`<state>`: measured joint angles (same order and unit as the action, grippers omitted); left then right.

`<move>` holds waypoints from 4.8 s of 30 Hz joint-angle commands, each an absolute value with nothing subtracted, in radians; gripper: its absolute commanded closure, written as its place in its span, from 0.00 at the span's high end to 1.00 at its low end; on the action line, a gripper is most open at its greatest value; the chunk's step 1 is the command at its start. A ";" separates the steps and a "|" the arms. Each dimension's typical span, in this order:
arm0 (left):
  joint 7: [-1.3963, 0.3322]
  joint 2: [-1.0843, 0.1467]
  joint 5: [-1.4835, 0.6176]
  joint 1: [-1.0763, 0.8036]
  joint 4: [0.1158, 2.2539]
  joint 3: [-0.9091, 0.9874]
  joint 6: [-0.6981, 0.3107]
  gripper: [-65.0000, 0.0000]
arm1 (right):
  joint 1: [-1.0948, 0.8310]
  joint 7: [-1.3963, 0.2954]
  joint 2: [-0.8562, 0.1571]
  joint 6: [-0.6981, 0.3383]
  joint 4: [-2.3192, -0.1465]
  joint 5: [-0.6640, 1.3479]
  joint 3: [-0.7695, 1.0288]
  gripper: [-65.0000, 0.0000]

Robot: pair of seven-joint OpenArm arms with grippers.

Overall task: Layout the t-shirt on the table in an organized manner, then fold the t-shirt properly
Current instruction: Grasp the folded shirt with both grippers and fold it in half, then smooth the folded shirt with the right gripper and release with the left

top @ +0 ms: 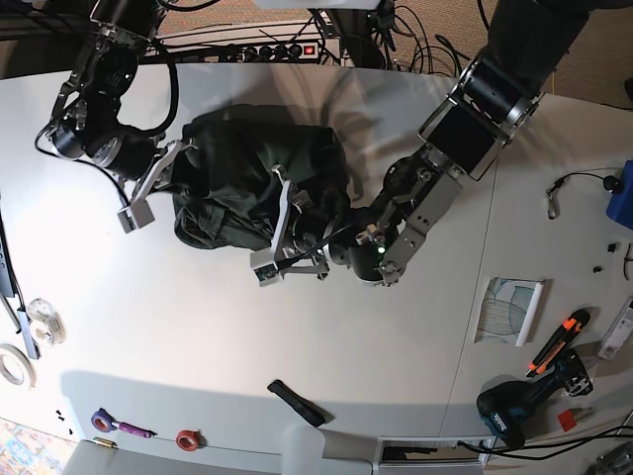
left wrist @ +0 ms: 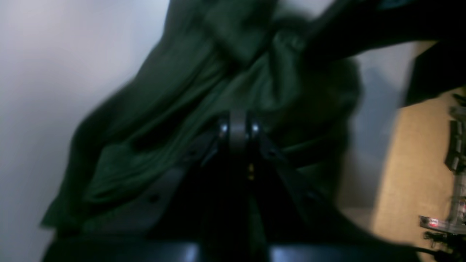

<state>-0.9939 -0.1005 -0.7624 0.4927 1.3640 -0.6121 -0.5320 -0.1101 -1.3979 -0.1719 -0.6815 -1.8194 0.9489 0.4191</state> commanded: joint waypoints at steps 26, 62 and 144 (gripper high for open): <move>-1.076 -0.100 -0.700 0.482 1.537 -0.590 -0.460 0.45 | -0.107 -1.396 -0.154 -0.688 -1.851 1.121 0.418 0.00; -0.807 -0.101 -0.221 0.363 1.454 -0.591 -0.252 0.00 | -0.256 -1.151 -0.011 -0.556 -1.808 0.604 0.270 0.00; -1.076 -0.252 -0.939 0.297 1.429 -0.513 -0.642 0.00 | 0.363 -1.145 -0.242 -0.504 -1.474 0.707 0.299 0.00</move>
